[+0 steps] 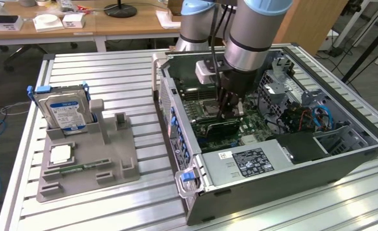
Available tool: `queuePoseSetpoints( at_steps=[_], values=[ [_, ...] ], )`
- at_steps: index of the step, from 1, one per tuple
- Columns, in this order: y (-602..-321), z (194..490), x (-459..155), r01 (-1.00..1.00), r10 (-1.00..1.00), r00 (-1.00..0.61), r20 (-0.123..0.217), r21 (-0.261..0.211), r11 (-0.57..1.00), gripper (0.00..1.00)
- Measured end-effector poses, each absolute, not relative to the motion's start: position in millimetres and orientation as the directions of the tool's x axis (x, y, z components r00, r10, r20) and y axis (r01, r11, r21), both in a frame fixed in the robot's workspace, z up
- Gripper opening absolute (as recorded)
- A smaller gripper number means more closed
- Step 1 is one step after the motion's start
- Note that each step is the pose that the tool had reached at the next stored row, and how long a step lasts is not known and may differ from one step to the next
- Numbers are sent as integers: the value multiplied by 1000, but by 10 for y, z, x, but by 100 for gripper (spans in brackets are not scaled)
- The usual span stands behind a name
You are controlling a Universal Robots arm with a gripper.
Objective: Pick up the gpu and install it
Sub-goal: 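Press down on the gpu until it lock into place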
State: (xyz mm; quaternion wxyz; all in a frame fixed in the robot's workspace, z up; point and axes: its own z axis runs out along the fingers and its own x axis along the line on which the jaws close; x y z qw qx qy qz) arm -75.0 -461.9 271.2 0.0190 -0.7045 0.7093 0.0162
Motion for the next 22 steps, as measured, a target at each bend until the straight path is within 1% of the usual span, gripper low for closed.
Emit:
queuePoseSetpoints(
  at_steps=[10, 13, 18, 22],
  values=[
    [-4647, 2602, -715, -1000, -998, -11, -56, -3, 11, 10],
    [-4644, 2595, -711, -1000, -998, -11, -64, -3, 11, 10],
    [-4645, 2797, -711, -1000, -998, -11, -68, -3, 11, 10],
    [-4645, 2818, -711, -1000, -998, -11, -69, -3, 11, 10]
  ],
)
